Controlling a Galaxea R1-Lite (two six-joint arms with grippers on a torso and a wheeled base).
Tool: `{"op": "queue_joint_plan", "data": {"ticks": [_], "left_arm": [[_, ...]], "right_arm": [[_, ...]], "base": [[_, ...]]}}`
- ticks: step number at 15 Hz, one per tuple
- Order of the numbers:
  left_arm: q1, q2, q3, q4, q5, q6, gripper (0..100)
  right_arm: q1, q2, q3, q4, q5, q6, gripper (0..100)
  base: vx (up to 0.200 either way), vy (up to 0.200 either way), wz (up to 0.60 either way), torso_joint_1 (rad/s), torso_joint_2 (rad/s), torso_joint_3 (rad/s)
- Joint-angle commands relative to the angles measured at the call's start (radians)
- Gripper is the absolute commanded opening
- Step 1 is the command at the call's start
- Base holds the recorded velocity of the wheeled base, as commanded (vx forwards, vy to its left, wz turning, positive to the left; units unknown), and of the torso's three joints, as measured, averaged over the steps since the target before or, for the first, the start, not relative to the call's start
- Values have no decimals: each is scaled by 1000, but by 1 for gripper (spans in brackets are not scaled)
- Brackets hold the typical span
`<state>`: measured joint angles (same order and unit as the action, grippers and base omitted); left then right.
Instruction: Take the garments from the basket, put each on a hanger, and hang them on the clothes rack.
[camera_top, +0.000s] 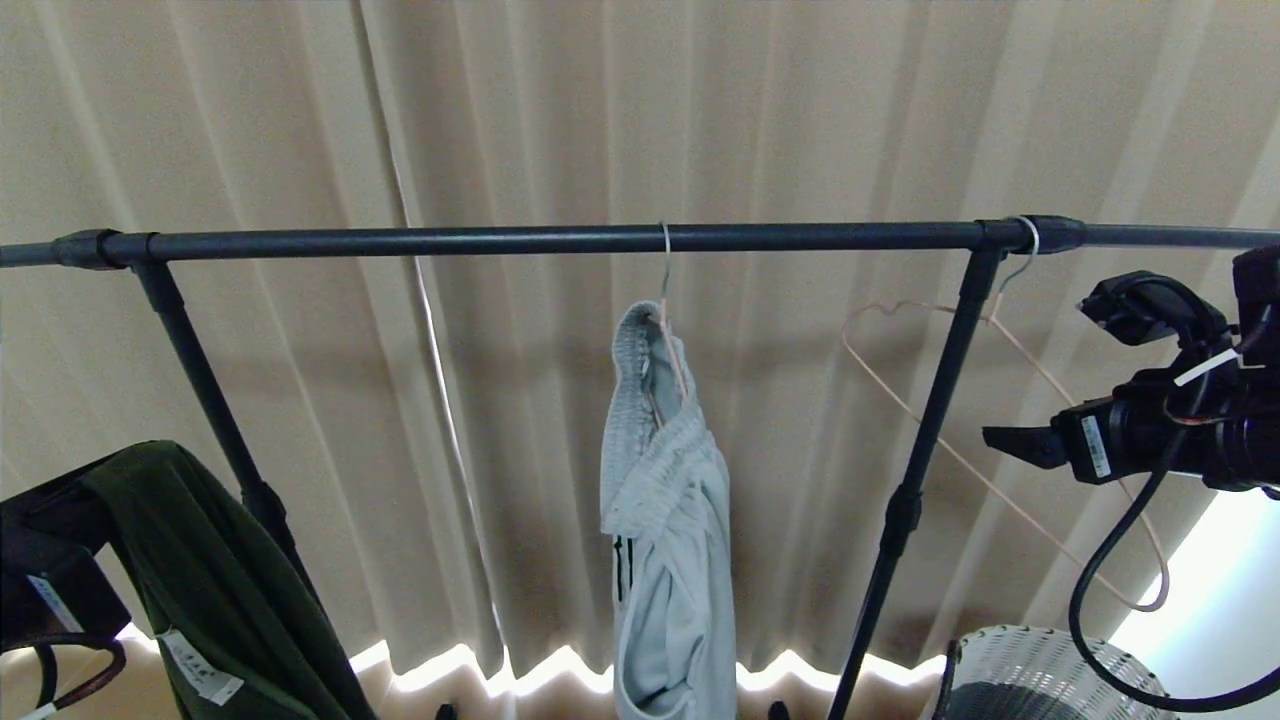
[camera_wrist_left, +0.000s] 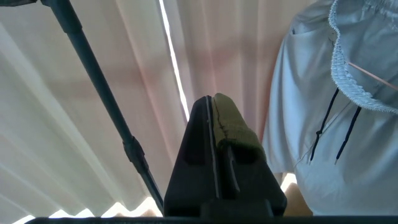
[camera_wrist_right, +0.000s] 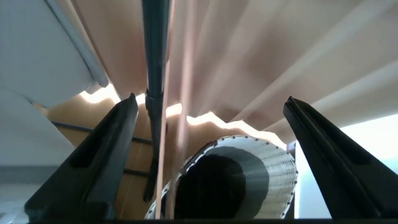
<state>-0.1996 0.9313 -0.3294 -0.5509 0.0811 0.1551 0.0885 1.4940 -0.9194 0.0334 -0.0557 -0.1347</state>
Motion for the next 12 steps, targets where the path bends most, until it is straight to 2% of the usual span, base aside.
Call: {"op": "queue_joint_plan", "data": {"ticks": [1,3,4,12], "left_arm": [[2,-2,0,-1,0,0,0],[0,-5,0,0,0,0,0],[0,-5,0,-1,0,0,0],[0,-5,1,0,0,0,0]], "right_arm": [[2,15,-1,-1,1,1,100],[2,15,-1,-1,-1,1,100],[2,12,1,-1,-1,1,0],[-1,-26,7,0,-3,1,0]], "base": [[0,0,0,0,0,0],[0,0,0,0,0,0],[0,0,0,0,0,0],[0,0,0,0,0,0]]}}
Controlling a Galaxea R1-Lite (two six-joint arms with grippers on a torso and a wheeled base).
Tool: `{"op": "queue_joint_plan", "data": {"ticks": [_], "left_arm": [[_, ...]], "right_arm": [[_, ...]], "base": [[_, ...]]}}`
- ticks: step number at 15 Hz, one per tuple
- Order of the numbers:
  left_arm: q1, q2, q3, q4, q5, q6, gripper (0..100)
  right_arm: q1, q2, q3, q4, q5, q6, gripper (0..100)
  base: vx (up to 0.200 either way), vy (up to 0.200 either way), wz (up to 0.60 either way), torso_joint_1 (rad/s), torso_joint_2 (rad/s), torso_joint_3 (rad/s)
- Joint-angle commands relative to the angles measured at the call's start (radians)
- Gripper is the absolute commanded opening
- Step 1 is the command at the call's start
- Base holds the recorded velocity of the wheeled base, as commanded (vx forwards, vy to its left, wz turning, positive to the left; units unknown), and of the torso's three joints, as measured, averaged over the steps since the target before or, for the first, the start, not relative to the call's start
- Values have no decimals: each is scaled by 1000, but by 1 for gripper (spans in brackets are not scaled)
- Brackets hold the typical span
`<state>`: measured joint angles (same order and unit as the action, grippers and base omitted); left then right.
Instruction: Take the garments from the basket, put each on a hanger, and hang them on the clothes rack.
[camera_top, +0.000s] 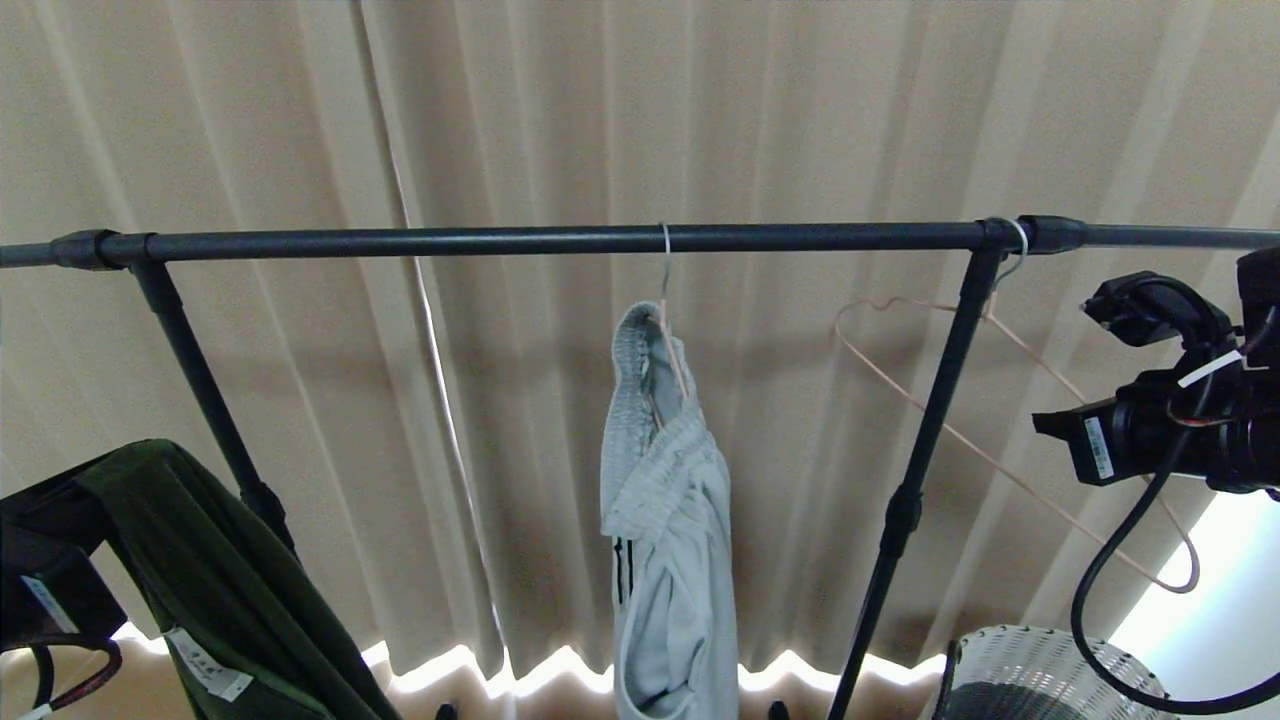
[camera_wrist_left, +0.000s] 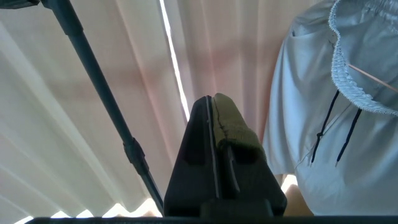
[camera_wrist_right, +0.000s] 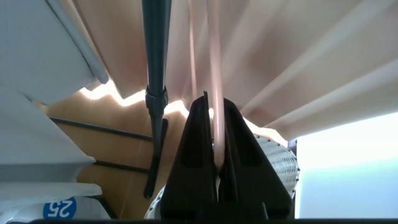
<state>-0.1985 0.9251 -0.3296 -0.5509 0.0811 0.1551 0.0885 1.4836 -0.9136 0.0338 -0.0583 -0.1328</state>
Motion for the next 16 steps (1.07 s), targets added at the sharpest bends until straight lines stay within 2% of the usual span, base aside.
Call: {"op": "queue_joint_plan", "data": {"ticks": [1,10,16], "left_arm": [[-1,1,1,0,0,0,0],[-1,1,7,0,0,0,0],[-1,1,9,-1,0,1,0]], "right_arm": [[-1,-19,-1,0,0,-1,0],[-3,-131,18,-15,3,58,0],[-4,-244,87,-15,2,61,0]], "base": [[0,0,0,0,0,0],[0,0,0,0,0,0],[0,0,0,0,0,0]]}}
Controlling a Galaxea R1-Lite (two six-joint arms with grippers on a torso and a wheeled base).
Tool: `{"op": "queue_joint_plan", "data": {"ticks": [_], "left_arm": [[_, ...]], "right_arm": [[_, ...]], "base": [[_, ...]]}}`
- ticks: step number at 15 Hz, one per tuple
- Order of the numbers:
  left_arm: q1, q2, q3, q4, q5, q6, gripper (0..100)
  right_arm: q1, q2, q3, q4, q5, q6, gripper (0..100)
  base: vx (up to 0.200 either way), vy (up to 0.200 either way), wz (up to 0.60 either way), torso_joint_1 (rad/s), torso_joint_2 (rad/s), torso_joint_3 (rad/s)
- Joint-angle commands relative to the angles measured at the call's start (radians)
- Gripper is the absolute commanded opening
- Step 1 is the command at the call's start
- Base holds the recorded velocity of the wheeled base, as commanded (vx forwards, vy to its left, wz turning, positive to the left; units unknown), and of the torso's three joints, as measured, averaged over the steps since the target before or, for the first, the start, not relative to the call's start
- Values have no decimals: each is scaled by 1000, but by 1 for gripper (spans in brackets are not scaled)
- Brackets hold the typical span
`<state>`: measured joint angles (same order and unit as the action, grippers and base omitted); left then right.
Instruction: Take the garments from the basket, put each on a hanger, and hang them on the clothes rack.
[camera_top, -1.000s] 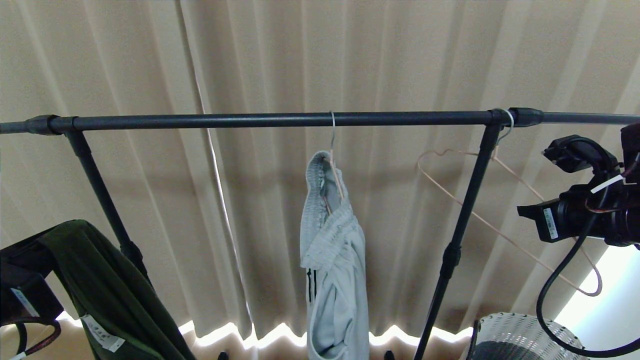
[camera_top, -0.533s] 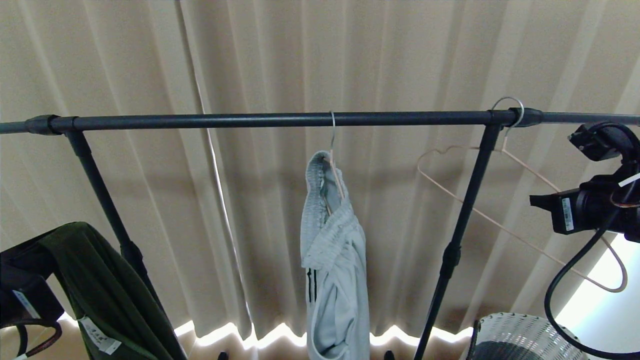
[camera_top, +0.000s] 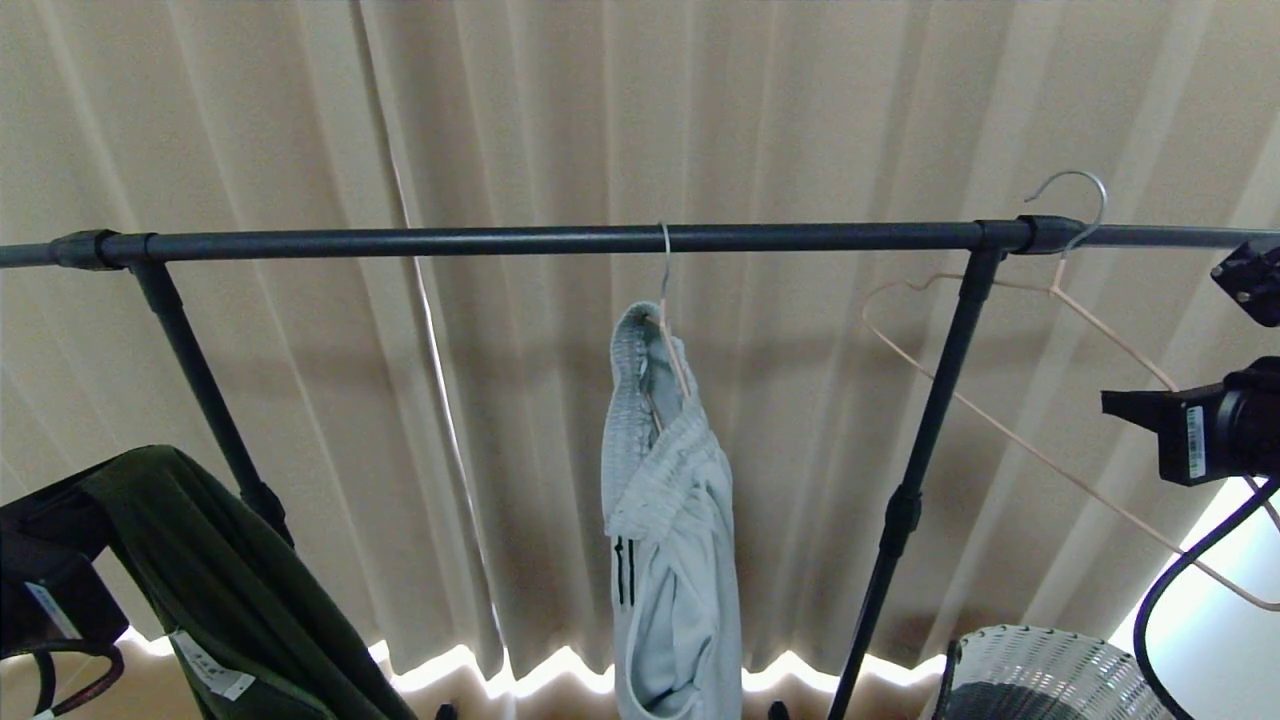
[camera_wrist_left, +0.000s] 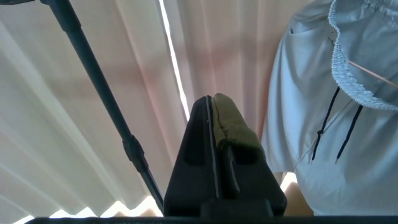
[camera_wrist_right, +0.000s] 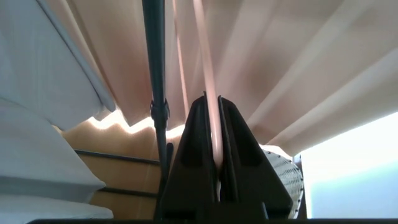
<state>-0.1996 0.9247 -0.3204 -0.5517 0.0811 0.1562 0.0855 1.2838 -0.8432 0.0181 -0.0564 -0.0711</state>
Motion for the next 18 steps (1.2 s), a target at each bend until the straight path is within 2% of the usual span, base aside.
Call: {"op": "queue_joint_plan", "data": {"ticks": [1,3,16,18], "left_arm": [[0,2,0,-1,2,0,0],[0,2,-2,-1,2,0,0],[0,2,1,-1,2,2,0],[0,0,0,-1,0,2,0]], "right_arm": [[-4,-58,26,0,0,-1,0],[-10,-78,42,0,0,-1,0],[-40,-110,78,-1,-2,1,0],[-40,-143,99,3,-2,-1,0]], "base": [[0,0,0,0,0,0],[0,0,0,0,0,0],[-200,0,0,3,3,2],[0,0,0,0,0,0]]}}
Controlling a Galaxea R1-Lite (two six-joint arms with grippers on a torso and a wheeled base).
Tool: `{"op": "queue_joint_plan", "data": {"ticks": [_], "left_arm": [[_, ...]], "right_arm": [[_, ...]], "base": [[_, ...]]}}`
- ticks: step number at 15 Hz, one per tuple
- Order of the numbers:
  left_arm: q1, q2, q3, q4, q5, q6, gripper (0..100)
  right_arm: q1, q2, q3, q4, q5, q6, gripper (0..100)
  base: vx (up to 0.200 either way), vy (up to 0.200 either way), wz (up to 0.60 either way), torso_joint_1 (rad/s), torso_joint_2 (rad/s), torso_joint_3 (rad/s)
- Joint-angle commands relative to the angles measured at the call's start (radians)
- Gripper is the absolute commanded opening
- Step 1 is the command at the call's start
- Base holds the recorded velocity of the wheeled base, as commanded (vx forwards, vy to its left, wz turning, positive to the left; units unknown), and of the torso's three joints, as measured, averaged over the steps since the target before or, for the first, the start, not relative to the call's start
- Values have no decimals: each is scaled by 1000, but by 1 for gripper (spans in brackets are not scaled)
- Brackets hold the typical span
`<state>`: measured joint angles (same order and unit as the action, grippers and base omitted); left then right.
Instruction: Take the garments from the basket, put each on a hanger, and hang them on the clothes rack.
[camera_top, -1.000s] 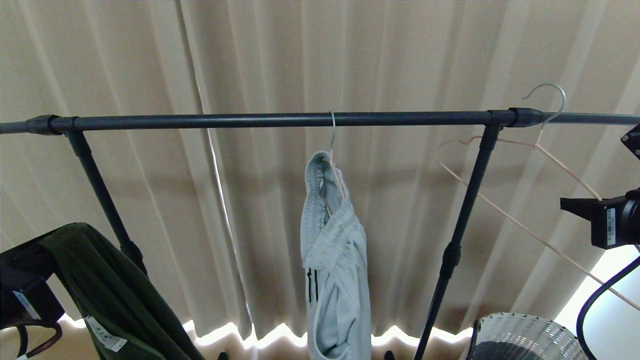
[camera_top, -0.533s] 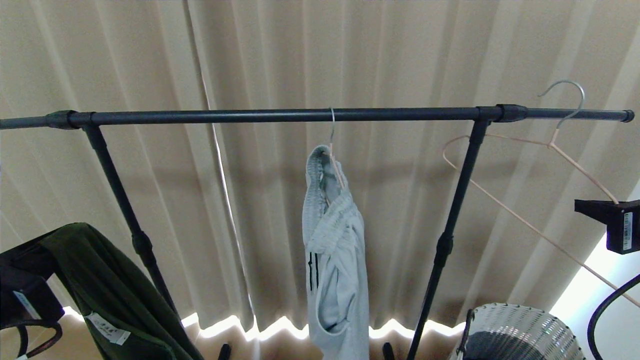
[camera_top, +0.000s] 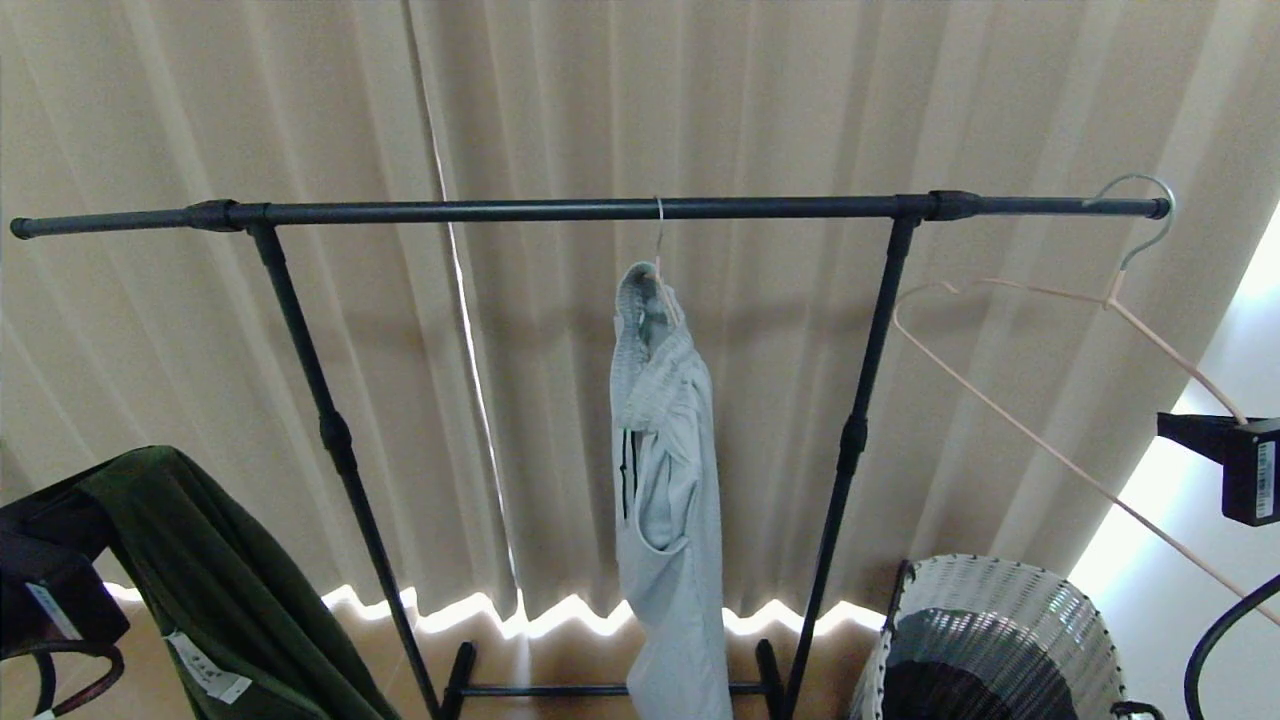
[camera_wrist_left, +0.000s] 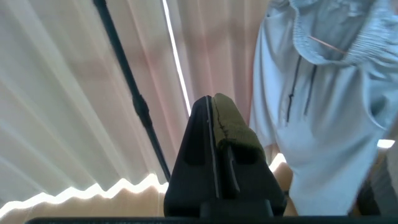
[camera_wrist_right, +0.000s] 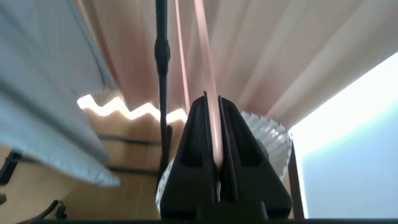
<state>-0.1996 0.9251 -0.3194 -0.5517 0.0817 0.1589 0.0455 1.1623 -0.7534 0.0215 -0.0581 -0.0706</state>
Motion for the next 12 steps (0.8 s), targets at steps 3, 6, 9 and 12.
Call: {"op": "queue_joint_plan", "data": {"ticks": [3,6,9,12], "left_arm": [[0,1,0,-1,0,1,0],[0,1,0,-1,0,4,0],[0,1,6,-1,1,5,0],[0,1,8,1,1,4,0]], "right_arm": [[-1,-59,37,8,-2,-3,0],[-6,-75,55,8,-2,-1,0],[-6,-104,103,5,1,-3,0],[-6,-142,141,6,3,-3,0]], "base": [[0,0,0,0,0,0],[0,0,0,0,0,0],[0,0,0,0,0,0],[0,0,0,0,0,0]]}}
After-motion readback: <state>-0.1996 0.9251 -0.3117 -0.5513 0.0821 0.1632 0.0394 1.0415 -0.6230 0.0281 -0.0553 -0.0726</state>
